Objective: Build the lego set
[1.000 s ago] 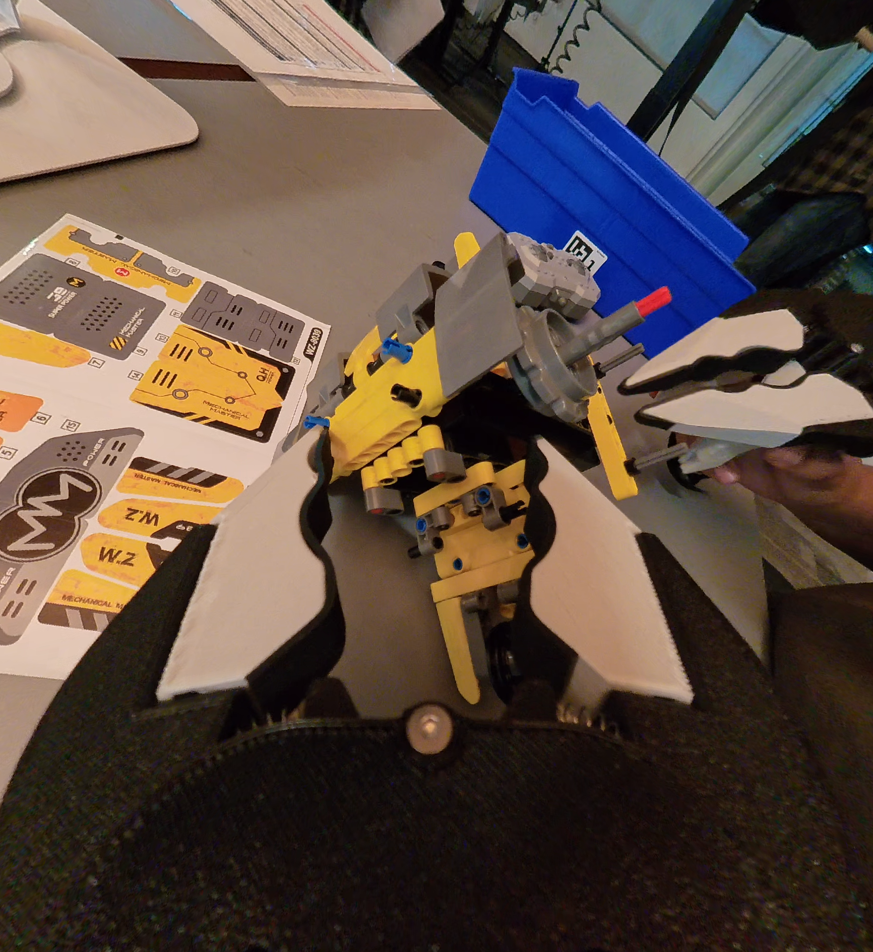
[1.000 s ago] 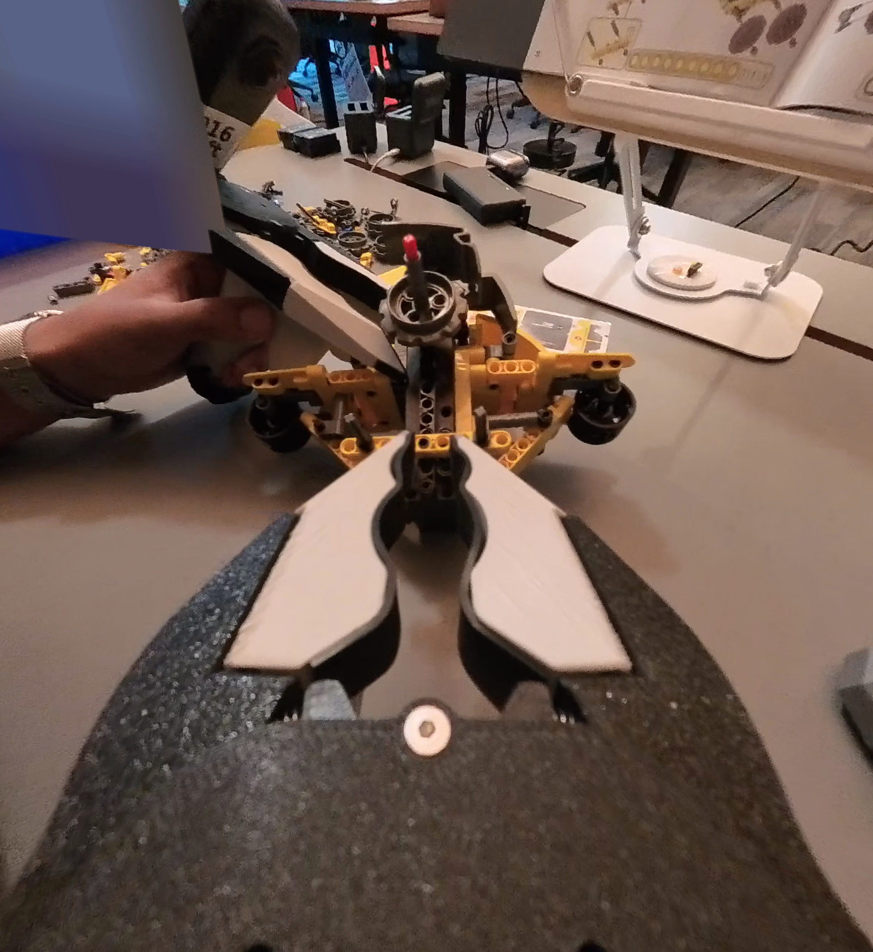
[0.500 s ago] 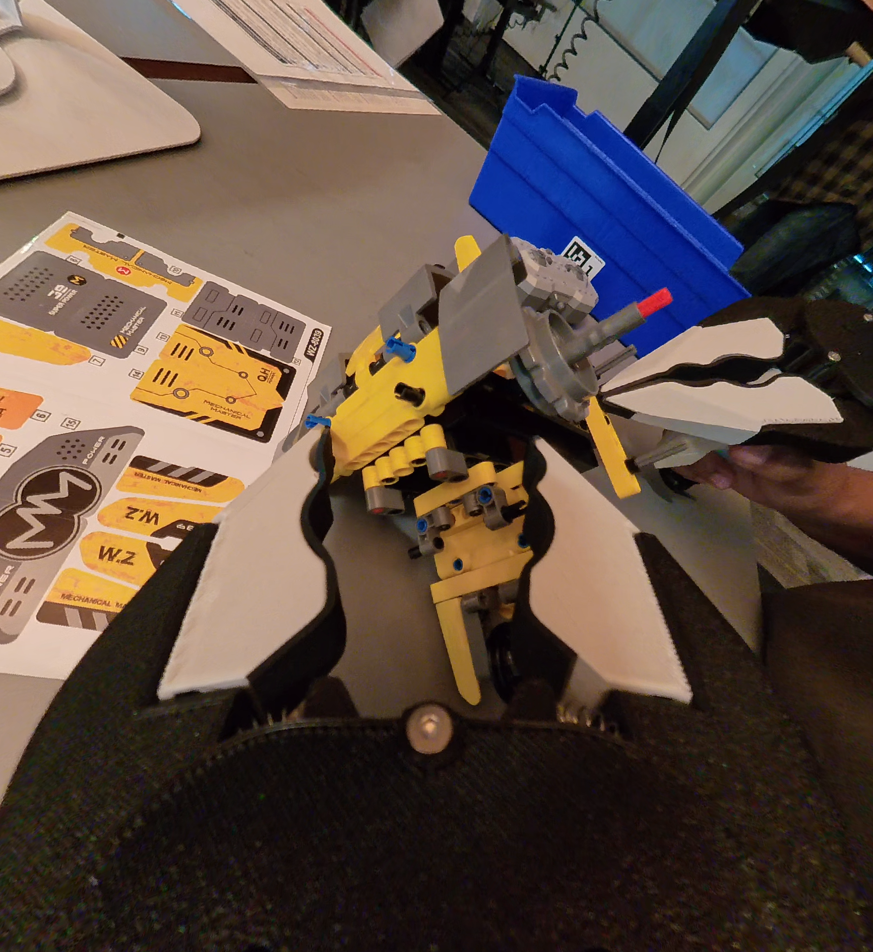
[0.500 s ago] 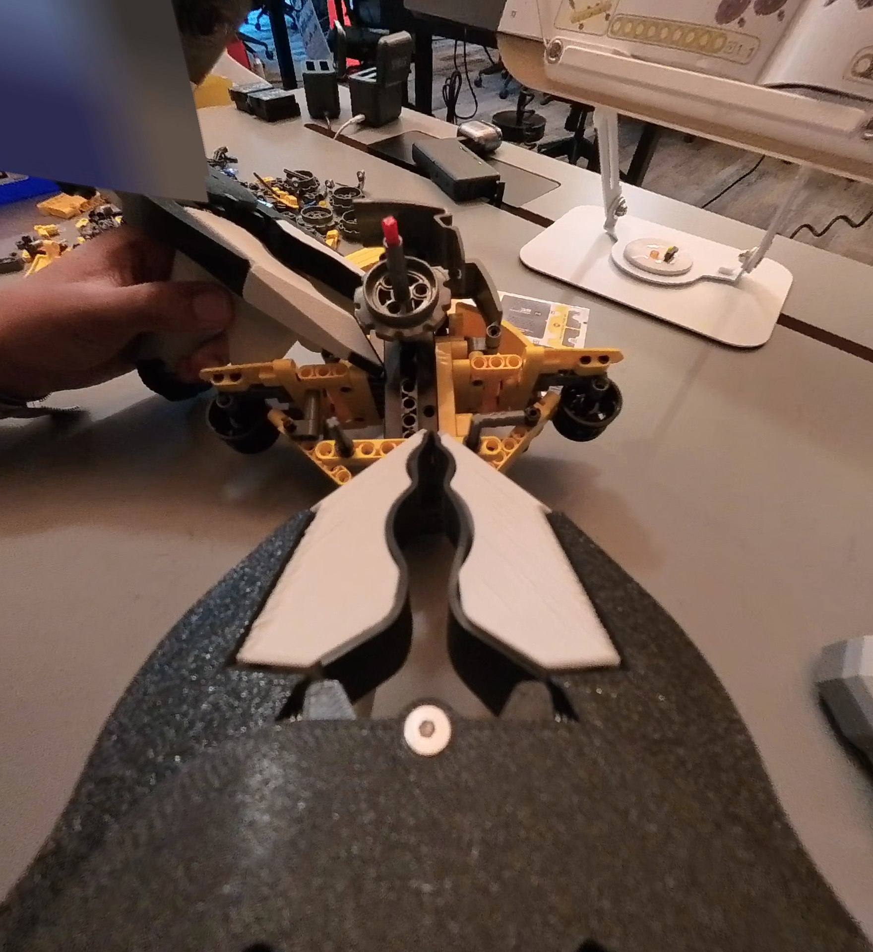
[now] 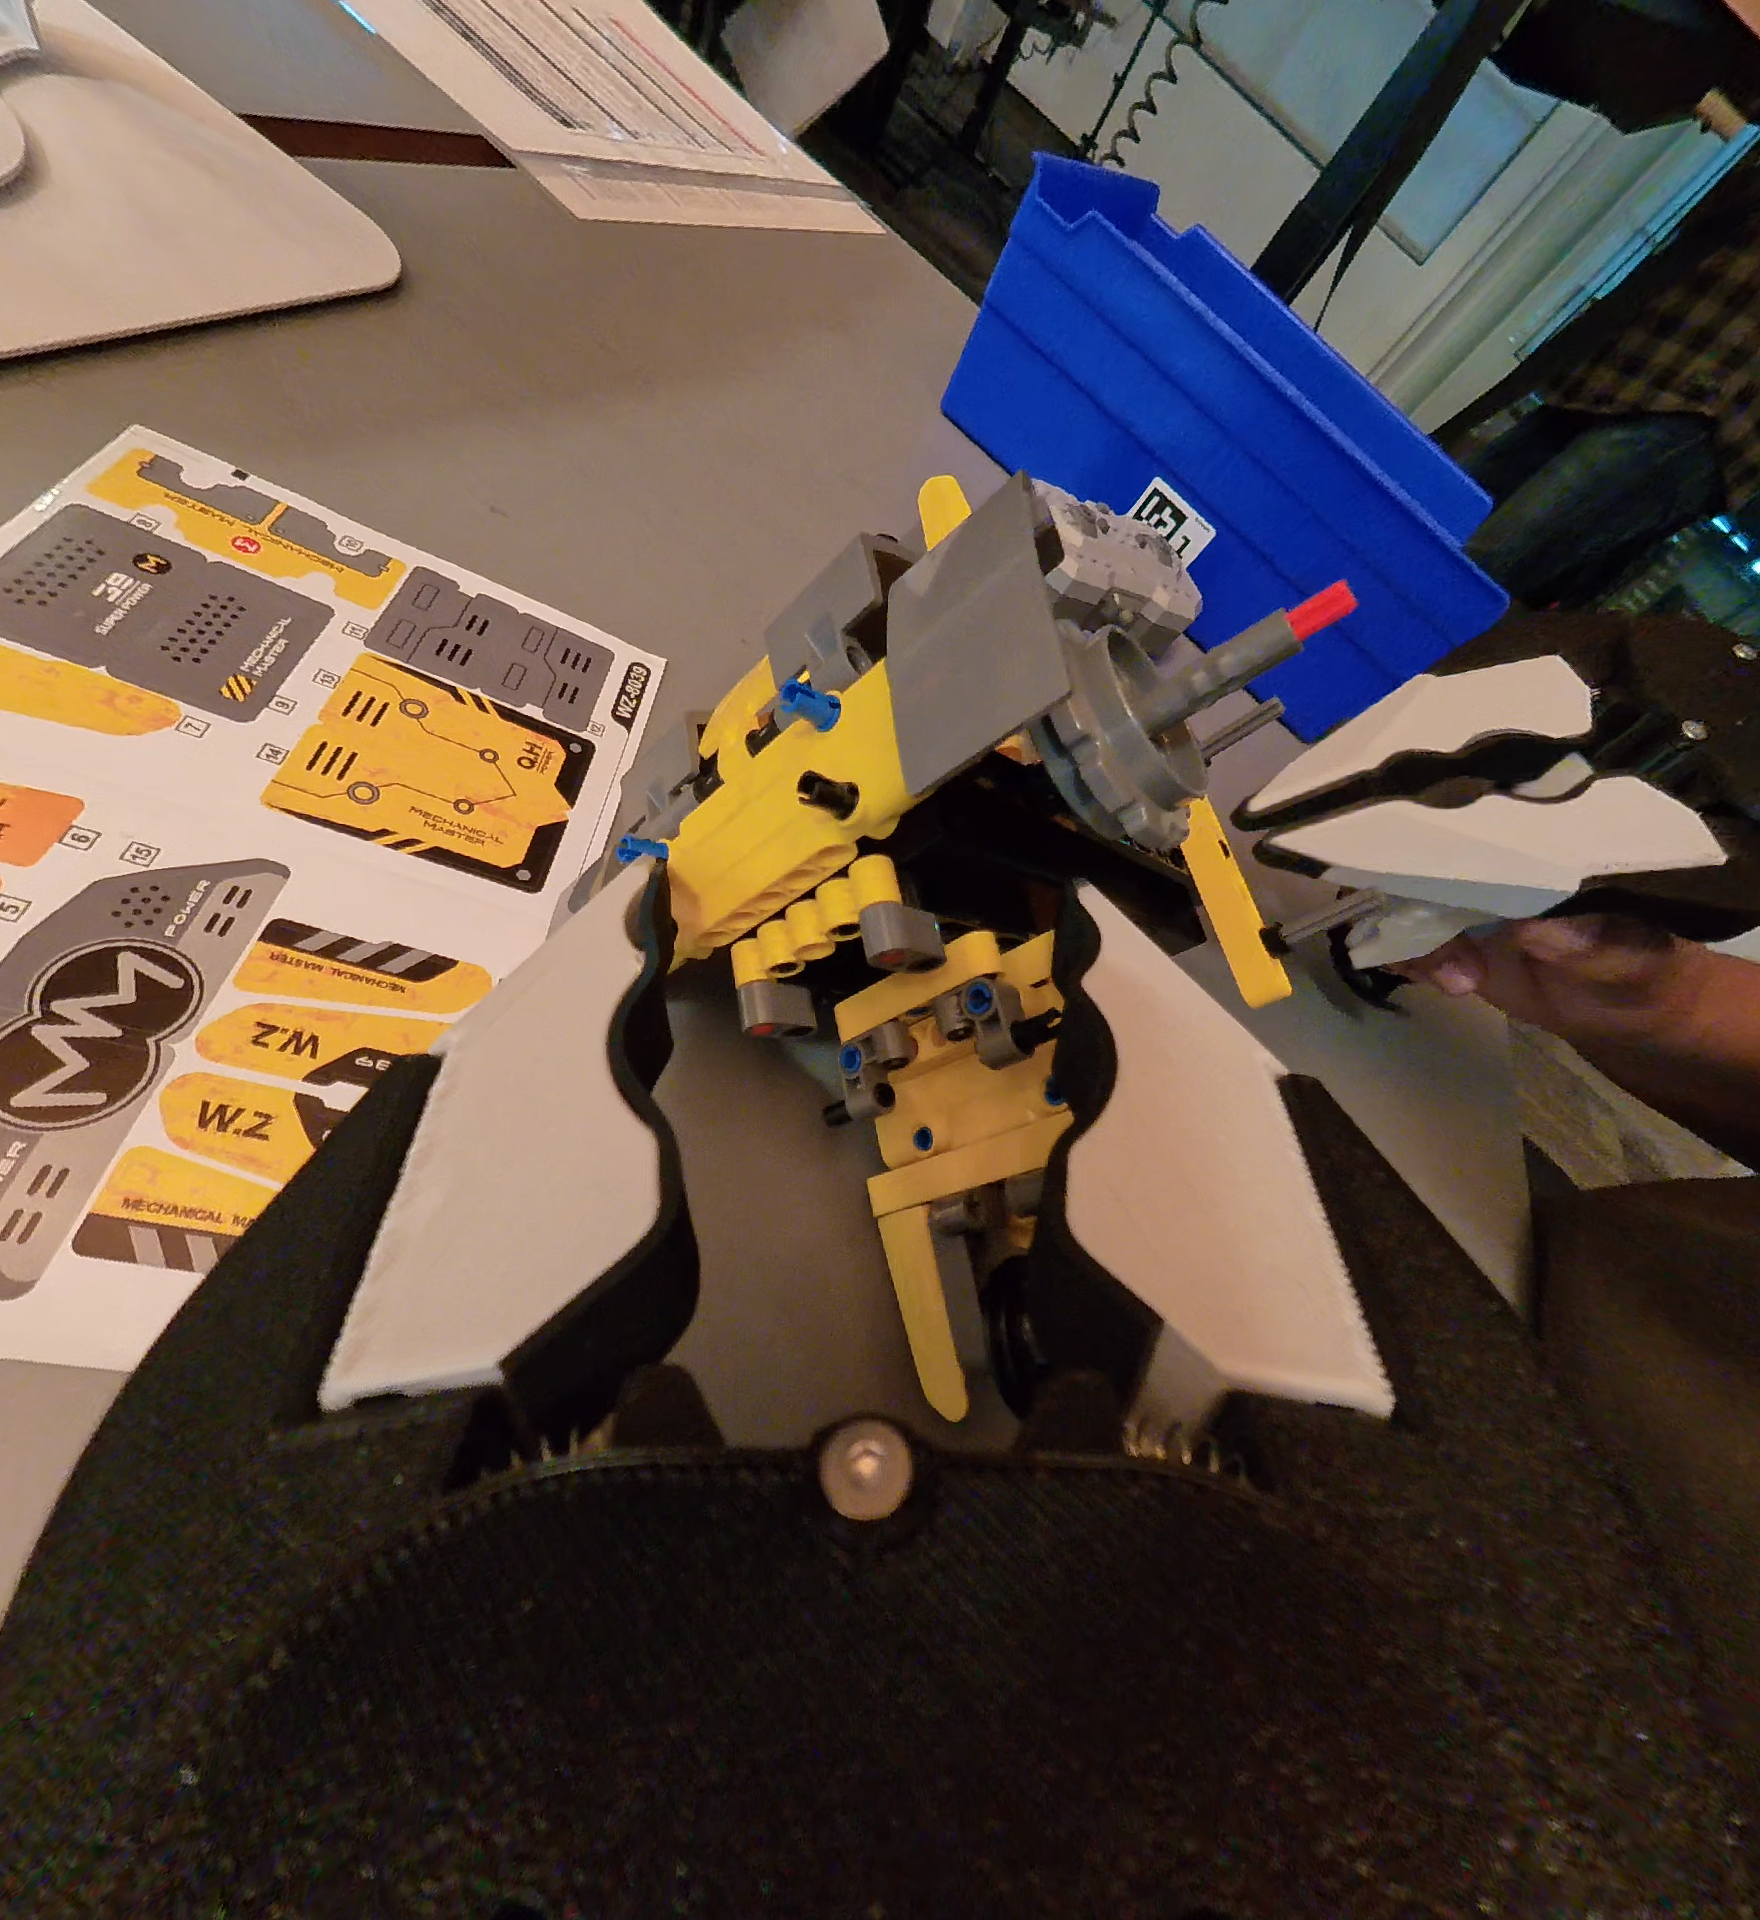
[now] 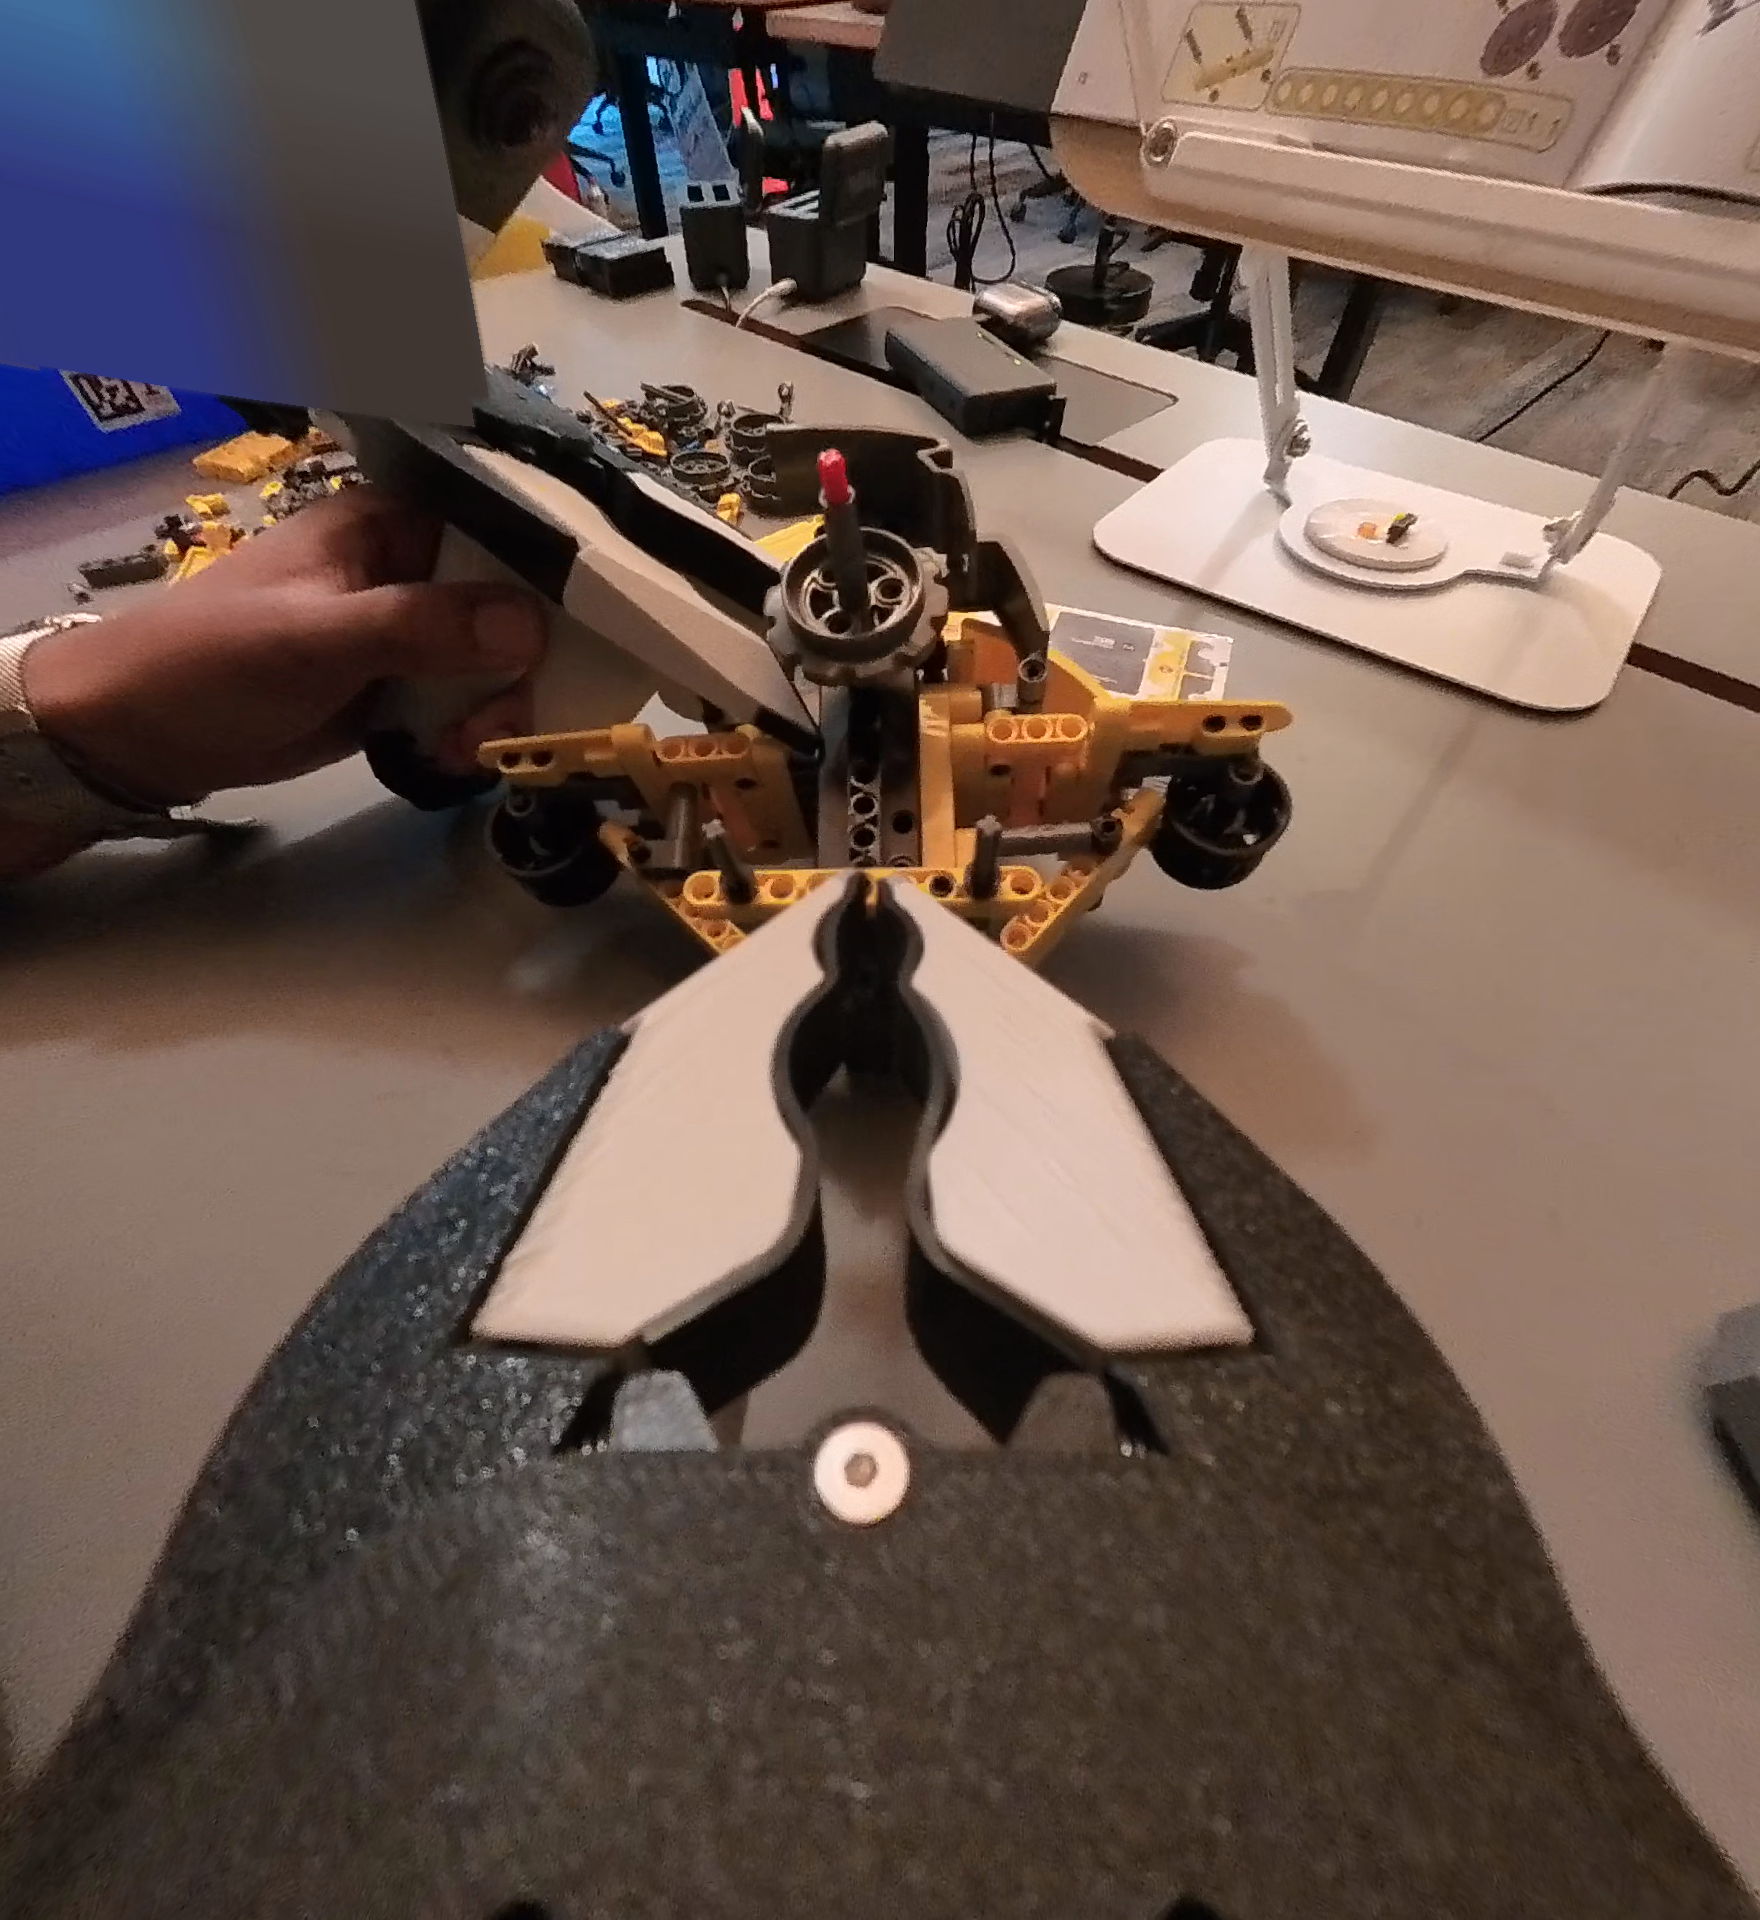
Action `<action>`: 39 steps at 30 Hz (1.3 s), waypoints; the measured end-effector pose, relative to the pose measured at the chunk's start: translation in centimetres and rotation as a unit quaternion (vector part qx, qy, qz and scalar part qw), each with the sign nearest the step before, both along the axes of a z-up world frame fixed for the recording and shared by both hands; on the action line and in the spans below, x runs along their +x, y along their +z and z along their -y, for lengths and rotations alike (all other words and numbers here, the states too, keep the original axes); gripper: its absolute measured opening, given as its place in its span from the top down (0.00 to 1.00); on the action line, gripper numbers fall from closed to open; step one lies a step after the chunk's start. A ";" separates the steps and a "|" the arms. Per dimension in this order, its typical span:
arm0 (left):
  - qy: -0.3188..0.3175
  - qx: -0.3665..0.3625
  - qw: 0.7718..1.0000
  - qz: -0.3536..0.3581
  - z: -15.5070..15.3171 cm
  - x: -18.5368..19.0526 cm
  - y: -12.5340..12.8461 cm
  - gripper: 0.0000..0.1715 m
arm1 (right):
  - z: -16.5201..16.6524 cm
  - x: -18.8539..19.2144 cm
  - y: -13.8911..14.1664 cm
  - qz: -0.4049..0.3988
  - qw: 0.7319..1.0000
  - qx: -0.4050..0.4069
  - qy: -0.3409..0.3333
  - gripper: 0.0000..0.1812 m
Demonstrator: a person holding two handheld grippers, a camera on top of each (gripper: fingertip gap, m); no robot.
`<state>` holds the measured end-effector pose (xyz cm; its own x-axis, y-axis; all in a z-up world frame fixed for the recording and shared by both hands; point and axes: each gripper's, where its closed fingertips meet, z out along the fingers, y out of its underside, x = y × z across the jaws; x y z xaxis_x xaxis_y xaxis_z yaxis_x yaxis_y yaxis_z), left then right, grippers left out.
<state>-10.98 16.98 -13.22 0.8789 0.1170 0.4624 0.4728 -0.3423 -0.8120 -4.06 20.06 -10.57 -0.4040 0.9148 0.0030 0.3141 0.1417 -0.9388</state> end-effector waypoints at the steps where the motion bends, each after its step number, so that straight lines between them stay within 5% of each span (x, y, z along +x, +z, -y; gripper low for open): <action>1: 0.000 -0.001 1.000 0.000 0.0 0.0 0.0 0.58 | 0.1 0.0 0.0 -0.001 1.000 0.003 0.002 0.98; 29: 0.009 -0.010 1.000 -0.014 0.1 -0.2 0.0 0.58 | 0.5 -0.4 -0.3 -0.011 0.995 0.103 -0.002 1.00; 33: 0.013 0.005 1.000 -0.004 0.0 -0.2 0.4 0.59 | -0.1 0.7 3.0 -0.095 0.994 0.044 0.009 0.95; 39: 0.036 0.117 0.992 -0.013 0.9 -0.9 4.7 0.58 | -3.6 -0.2 6.6 -0.175 0.984 0.036 -0.007 0.86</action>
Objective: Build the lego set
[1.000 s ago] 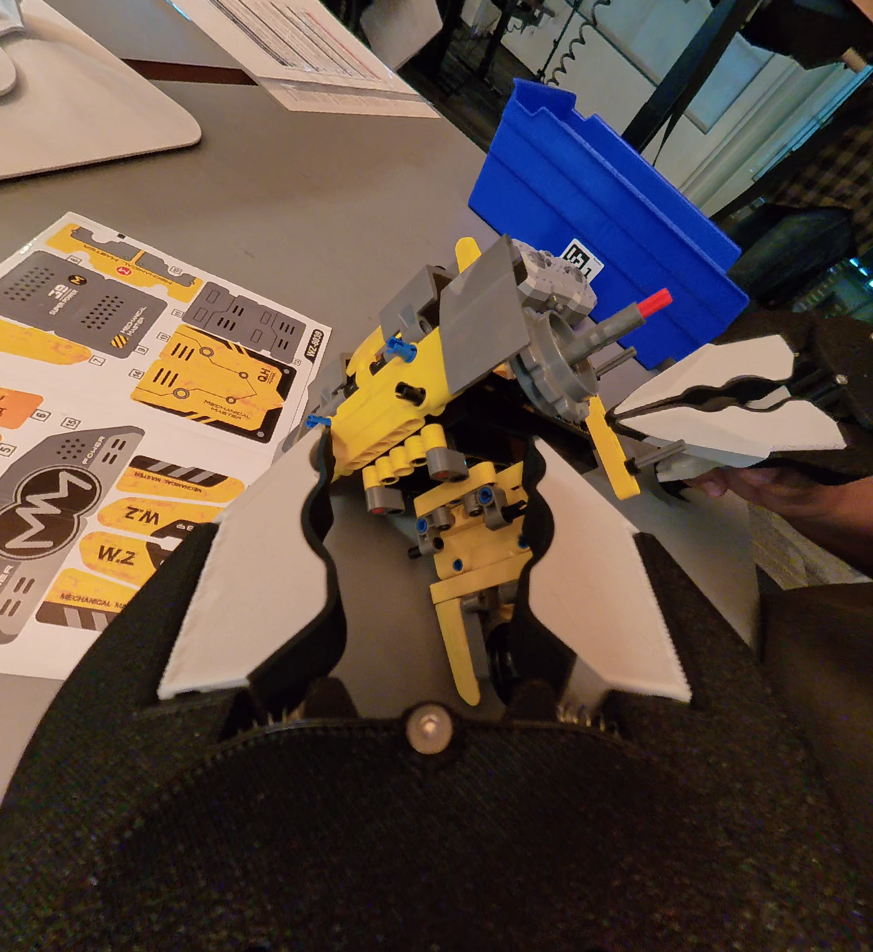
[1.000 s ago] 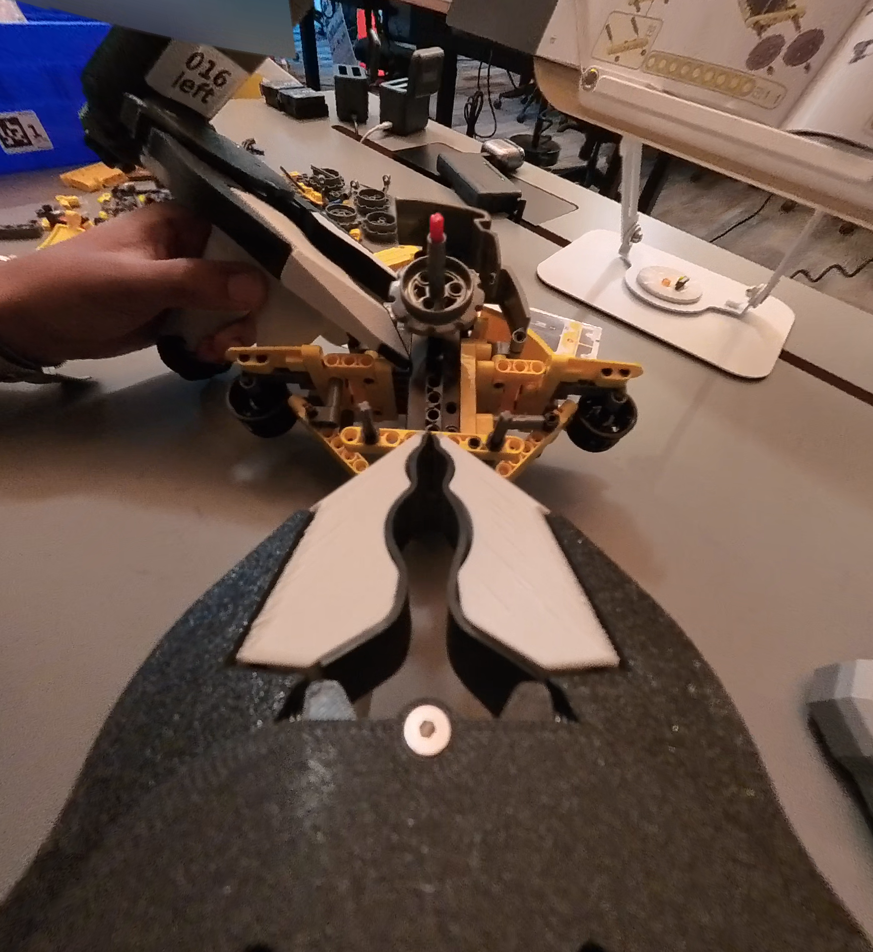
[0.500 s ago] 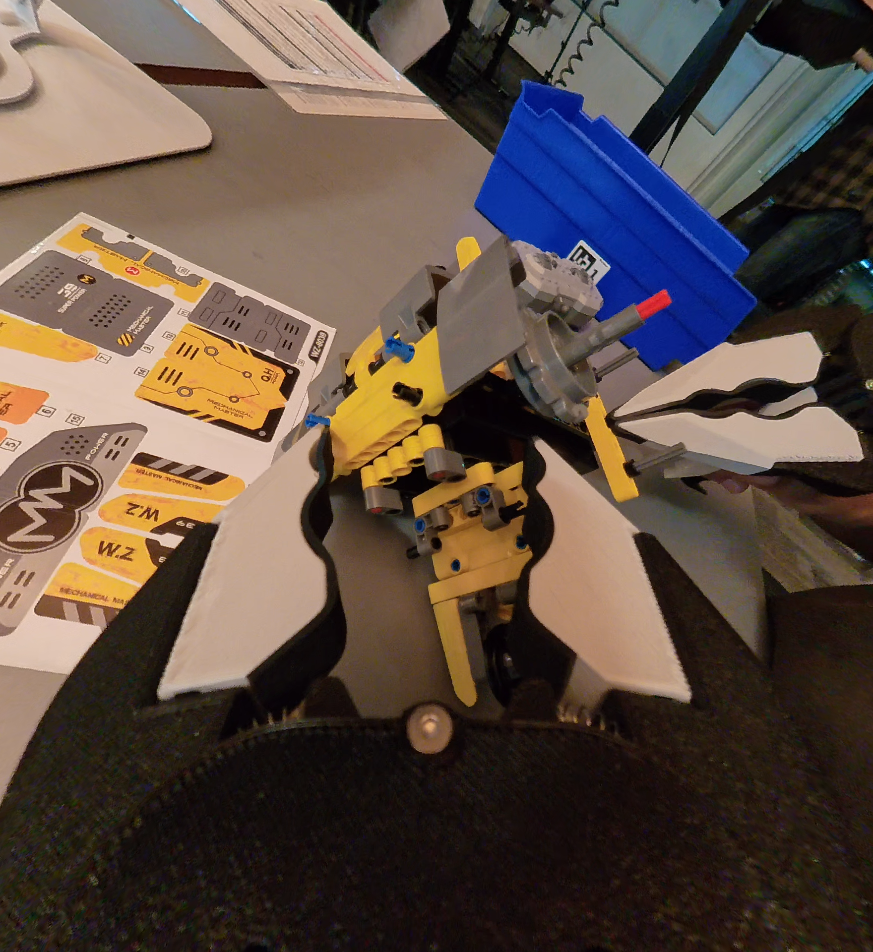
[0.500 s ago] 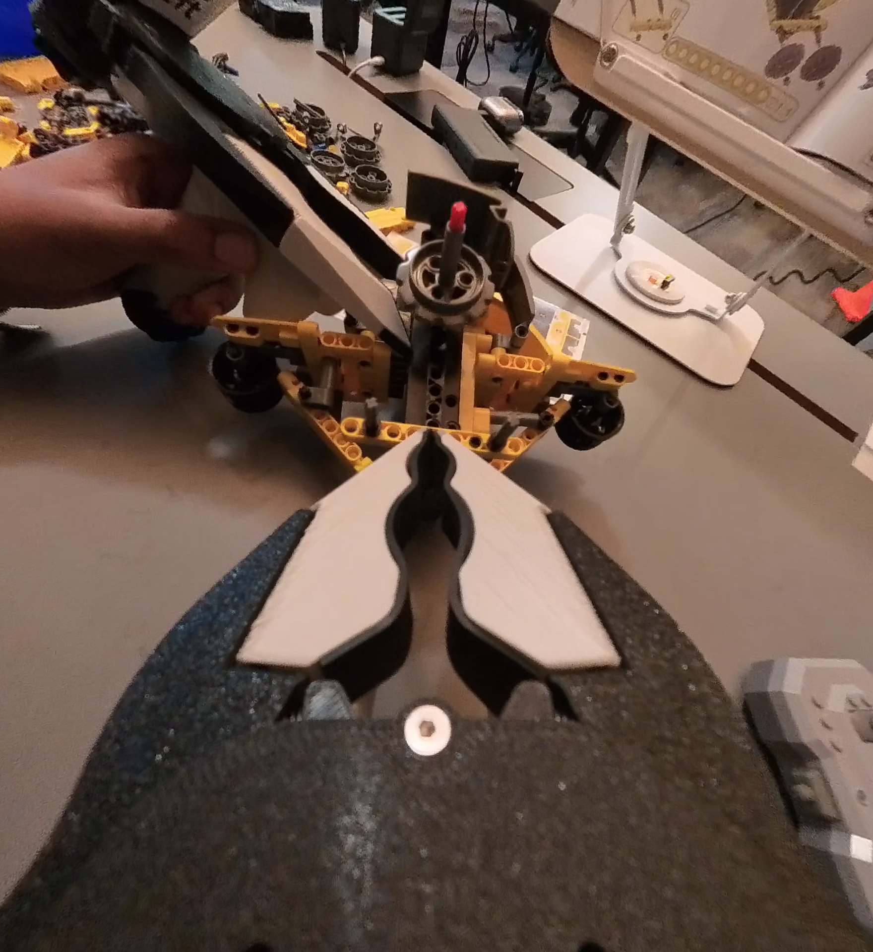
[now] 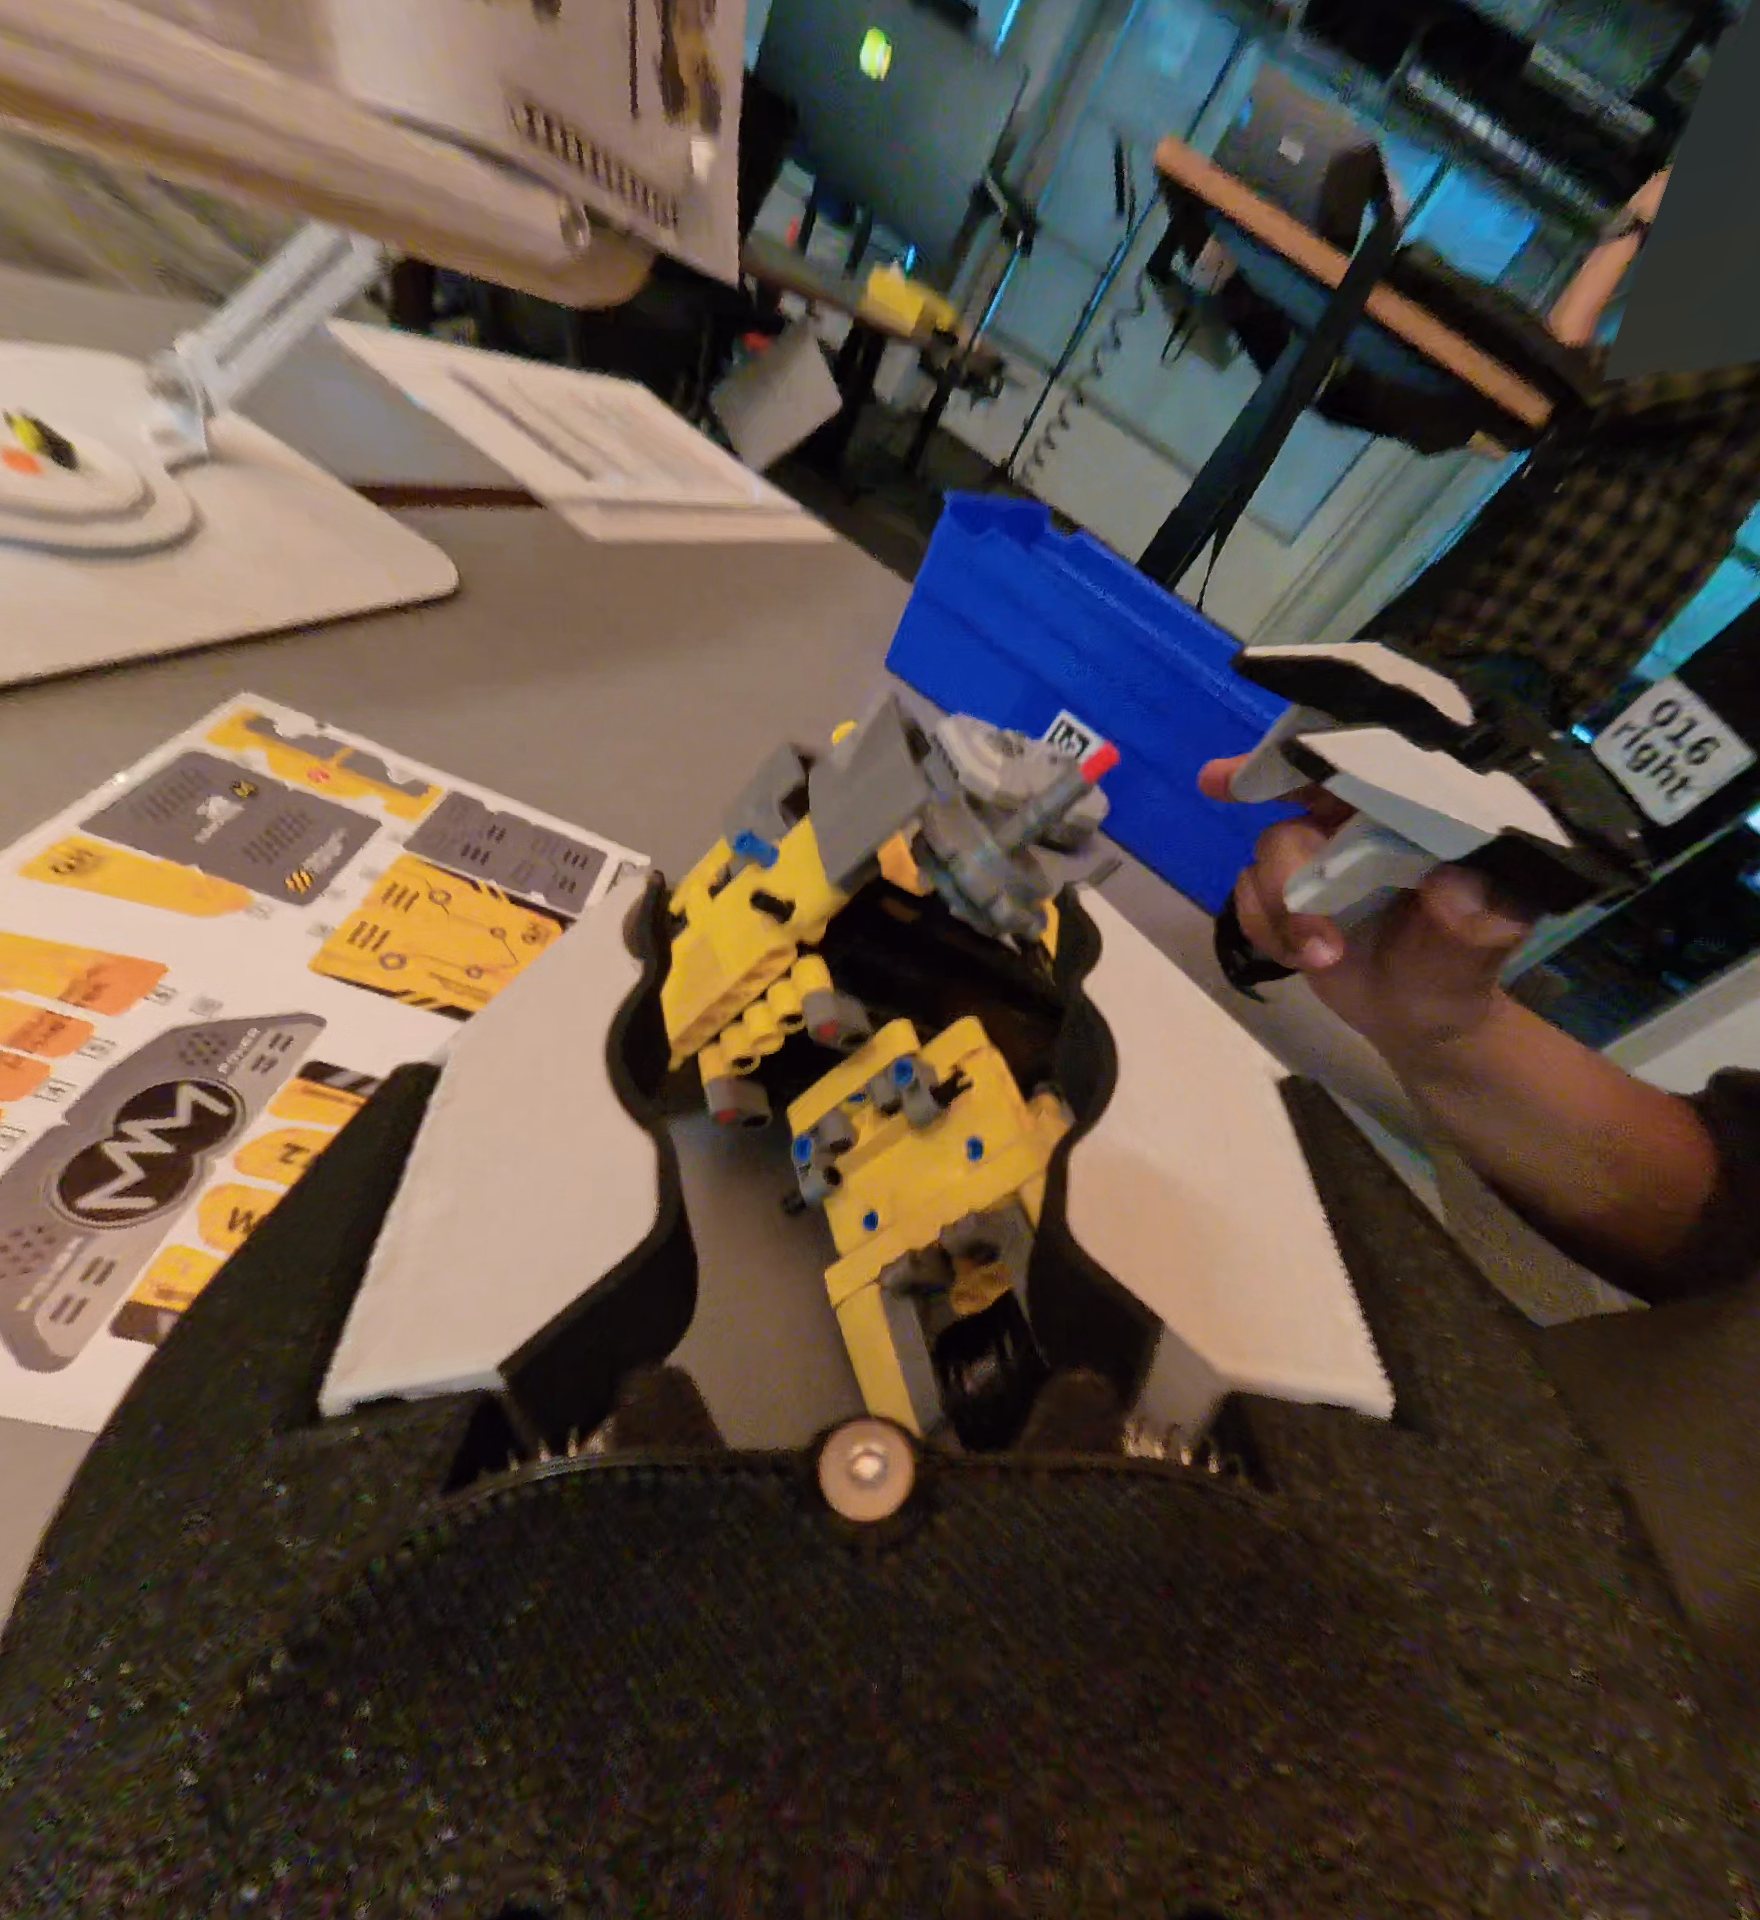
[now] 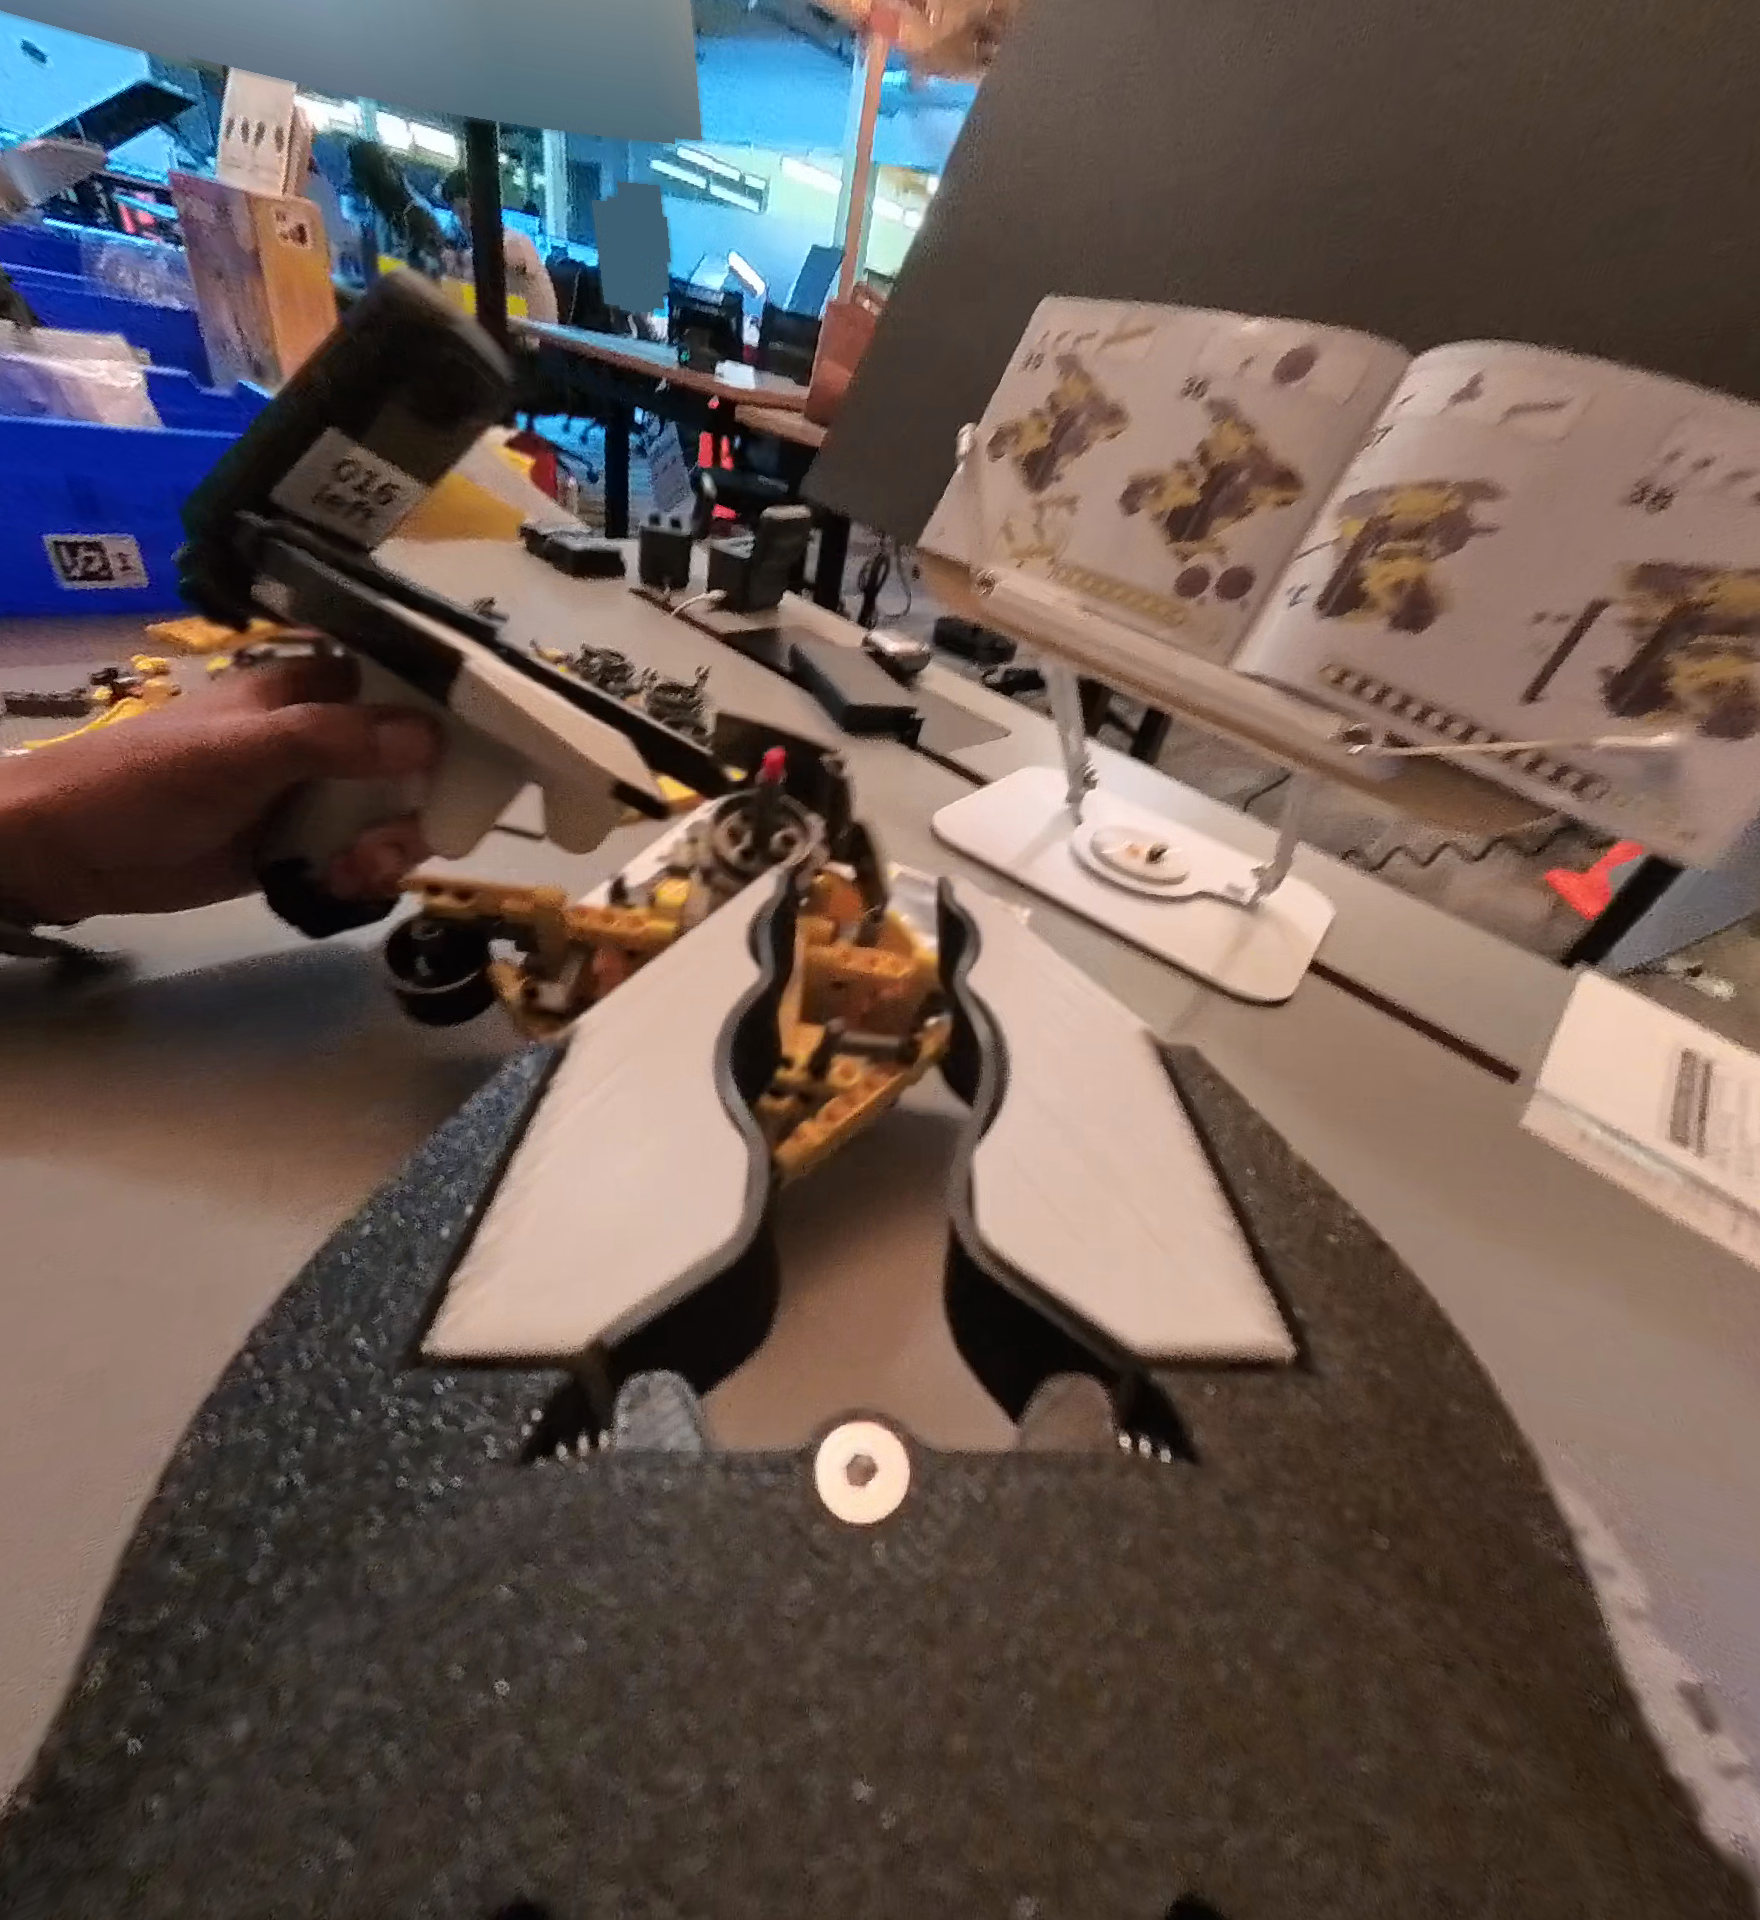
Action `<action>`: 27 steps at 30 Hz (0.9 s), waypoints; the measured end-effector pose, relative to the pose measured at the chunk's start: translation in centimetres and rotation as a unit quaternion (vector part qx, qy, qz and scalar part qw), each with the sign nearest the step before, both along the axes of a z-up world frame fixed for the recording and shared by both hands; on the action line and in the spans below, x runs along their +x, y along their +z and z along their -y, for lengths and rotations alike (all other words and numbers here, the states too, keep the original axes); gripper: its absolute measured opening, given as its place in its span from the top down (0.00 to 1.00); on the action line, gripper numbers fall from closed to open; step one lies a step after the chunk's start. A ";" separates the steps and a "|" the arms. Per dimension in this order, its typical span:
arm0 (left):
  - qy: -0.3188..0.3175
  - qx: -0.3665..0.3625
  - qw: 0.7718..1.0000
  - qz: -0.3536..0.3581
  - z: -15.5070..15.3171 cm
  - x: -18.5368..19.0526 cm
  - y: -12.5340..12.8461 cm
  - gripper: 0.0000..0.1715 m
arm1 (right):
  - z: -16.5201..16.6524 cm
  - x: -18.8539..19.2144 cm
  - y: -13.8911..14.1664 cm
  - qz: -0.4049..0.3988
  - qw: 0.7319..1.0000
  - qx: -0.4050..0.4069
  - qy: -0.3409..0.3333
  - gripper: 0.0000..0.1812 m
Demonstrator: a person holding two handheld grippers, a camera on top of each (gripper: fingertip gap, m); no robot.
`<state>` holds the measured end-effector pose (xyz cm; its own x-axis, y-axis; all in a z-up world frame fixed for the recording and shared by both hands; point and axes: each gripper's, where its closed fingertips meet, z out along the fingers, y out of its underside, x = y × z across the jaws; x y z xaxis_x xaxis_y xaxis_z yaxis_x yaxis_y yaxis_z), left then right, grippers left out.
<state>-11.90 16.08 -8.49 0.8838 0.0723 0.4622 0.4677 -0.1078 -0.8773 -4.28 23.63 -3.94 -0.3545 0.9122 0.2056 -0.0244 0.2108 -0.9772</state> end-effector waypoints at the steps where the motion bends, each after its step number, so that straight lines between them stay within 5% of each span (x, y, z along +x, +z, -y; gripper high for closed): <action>1: 0.005 0.008 1.000 -0.002 0.2 -0.2 0.3 0.58 | -0.3 -0.4 0.5 -0.013 1.000 0.003 0.002 0.86; 8: 0.035 0.014 0.998 -0.045 0.8 -1.0 1.0 0.51 | -1.0 -4.2 0.0 -0.022 0.997 -0.059 0.037 0.85; 13: 0.044 0.033 0.994 -0.092 0.9 -0.2 2.6 0.47 | -1.2 -3.9 -3.5 0.031 0.994 -0.090 0.054 0.83; 27: 0.024 -0.026 0.974 -0.223 -0.5 2.6 2.3 0.45 | -0.8 -4.2 -4.0 0.061 0.989 -0.118 0.069 0.82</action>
